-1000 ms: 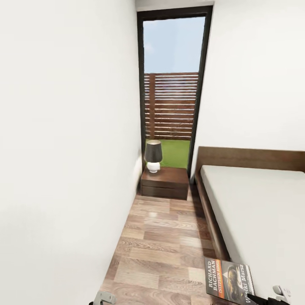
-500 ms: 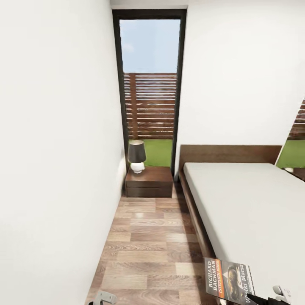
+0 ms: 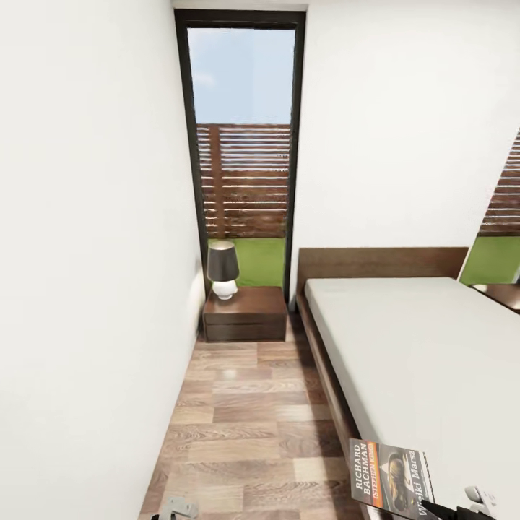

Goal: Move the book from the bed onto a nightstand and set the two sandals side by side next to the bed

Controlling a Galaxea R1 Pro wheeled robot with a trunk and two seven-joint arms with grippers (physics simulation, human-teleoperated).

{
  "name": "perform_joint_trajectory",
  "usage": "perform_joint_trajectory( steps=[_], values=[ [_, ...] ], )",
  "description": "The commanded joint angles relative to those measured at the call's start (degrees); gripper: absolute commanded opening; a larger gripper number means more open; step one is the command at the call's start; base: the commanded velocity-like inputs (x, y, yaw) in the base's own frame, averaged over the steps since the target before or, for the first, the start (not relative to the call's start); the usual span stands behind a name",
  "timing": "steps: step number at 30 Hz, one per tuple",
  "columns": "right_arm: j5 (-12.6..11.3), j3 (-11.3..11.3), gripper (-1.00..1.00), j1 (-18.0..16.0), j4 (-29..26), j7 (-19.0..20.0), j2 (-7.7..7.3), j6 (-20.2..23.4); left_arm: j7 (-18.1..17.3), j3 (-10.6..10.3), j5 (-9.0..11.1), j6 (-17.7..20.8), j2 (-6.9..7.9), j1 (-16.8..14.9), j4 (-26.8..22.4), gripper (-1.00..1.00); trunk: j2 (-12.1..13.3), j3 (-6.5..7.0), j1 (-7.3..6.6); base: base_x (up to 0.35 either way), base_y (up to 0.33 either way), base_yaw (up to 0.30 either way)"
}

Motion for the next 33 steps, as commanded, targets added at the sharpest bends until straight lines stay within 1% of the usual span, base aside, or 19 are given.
perform_joint_trajectory(
  steps=[1,6,15,33],
  values=[
    [-0.5,0.3,-1.00,0.0,0.0,0.1,-0.01,0.1,-0.1,0.5,-0.6,-0.2,0.01,0.0,0.0,1.00,0.0,-0.02,0.05,0.330,0.026,-0.001],
    [-0.5,0.3,-1.00,0.0,0.0,0.1,-0.01,0.1,-0.1,0.5,-0.6,-0.2,0.01,0.0,0.0,1.00,0.0,-0.02,0.05,0.332,0.067,0.018],
    [-0.5,0.3,-1.00,0.0,0.0,0.1,0.00,0.1,-0.1,0.5,-0.6,-0.2,0.01,0.0,0.1,1.00,0.0,-0.02,0.05,0.333,0.084,0.104],
    [-0.5,0.3,-1.00,0.0,0.0,0.1,-0.01,0.1,-0.1,0.5,-0.6,-0.2,-0.33,0.0,0.1,1.00,0.0,-0.02,0.05,0.333,0.012,0.004]
  ],
)
